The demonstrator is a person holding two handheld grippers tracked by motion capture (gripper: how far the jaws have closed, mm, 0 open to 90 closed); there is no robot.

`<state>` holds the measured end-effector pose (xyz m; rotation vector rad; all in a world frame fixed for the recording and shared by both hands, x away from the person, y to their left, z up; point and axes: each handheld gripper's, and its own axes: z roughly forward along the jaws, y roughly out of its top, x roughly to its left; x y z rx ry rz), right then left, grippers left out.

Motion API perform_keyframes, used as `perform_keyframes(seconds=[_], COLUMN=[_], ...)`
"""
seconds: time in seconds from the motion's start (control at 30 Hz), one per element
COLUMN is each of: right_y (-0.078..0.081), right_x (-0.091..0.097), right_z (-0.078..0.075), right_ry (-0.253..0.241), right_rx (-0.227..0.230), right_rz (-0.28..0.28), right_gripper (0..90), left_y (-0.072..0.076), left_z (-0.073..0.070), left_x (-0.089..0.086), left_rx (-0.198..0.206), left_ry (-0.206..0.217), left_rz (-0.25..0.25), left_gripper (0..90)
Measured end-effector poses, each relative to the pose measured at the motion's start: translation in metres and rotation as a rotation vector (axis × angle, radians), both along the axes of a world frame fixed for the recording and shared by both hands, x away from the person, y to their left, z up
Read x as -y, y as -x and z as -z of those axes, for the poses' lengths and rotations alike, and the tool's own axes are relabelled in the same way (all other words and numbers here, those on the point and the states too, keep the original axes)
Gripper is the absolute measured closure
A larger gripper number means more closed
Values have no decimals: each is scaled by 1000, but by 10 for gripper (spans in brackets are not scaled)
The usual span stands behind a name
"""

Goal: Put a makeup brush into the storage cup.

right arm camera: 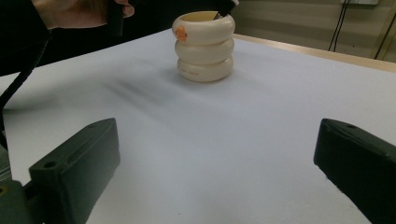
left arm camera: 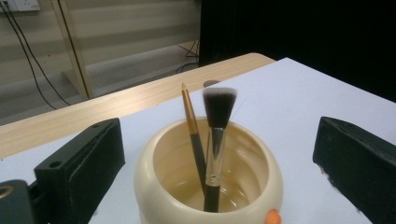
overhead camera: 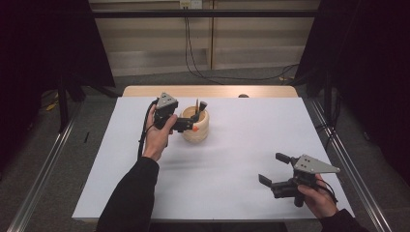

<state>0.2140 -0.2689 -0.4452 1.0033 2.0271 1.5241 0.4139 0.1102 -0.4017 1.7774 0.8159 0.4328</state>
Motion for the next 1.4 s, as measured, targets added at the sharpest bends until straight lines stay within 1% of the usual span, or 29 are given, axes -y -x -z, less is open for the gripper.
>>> perform_keyframes(seconds=[0.07,0.1,0.13,0.17,0.2,0.27,0.33,0.37,0.47,0.5,0.53,0.57,0.63,0.67,0.7,0.8,0.9,0.97,1.03,1.1,1.13,1.17,1.2,1.23,1.27,1.3,1.33,1.37,1.4], right_y=[0,0,0,0,0,1,1,1,2,3,3,3,3,4,4,5,5,5,5,5,5,5,5,5,5,5,5,5,5], right_x=[0,0,1,1,1,2,2,2,2,2,3,3,4,4,4,5,6,6,6,5,5,5,5,5,5,5,5,5,5], right_z=[0,0,0,0,1,0,0,0,0,0,0,0,0,0,0,0,0,0,0,0,0,0,0,0,0,0,0,0,0], right_ry=[-6,-4,-3,-2,-3,-1,-2,0,3,2,1,2,-1,0,0,-1,-1,0,2,1,5,4,5,4,2,3,6,6,5], right_rx=[-1,-3,-1,-1,1,5,1,1,5,6,3,1,3,3,2,3,5,5,6,6,7,8,7,7,5,4,6,7,7], right_rz=[1,8,10,15,18,15,24,23,24,29,28,23,36,37,38,31,46,46,43,48,43,43,44,45,47,47,46,42,44], right_gripper=[0,0,0,0,0,0,0,0,0,0,0,0,0,0,0,0,0,0,0,0,0,0,0,0,0,0,0,0,0], left_y=[3,3,5,6,8,14,16,18,24,25,27,30,32,33,35,43,53,59,65,71,74,78,81,84,88,91,93,97,98], left_z=[-1,-1,-1,-2,-2,-4,-5,-5,-4,-4,-4,-5,-5,-6,-7,-9,-8,-8,-6,-5,-3,-2,0,1,3,4,5,7,8], left_x=[-1,-2,-2,-3,-4,-7,-10,-11,-15,-16,-17,-21,-24,-27,-28,-31,-33,-36,-38,-42,-43,-45,-46,-47,-48,-50,-51,-52,-54], left_rx=[10,13,9,12,10,31,32,22,33,34,29,36,35,42,38,43,34,54,42,47,47,50,63,62,57,57,59,53,55], left_ry=[5,-3,12,11,29,35,37,46,21,22,20,11,38,25,28,32,36,11,36,21,32,33,41,27,44,45,40,36,29], left_rz=[-6,1,-5,1,8,2,8,5,3,15,8,2,8,6,-2,1,2,6,-5,10,23,20,13,9,17,10,16,2,15], left_gripper=[20,20,20,20,20,19,19,18,18,19,19,19,18,18,18,18,18,18,18,18,17,17,16,12,11,11,11,11,11])
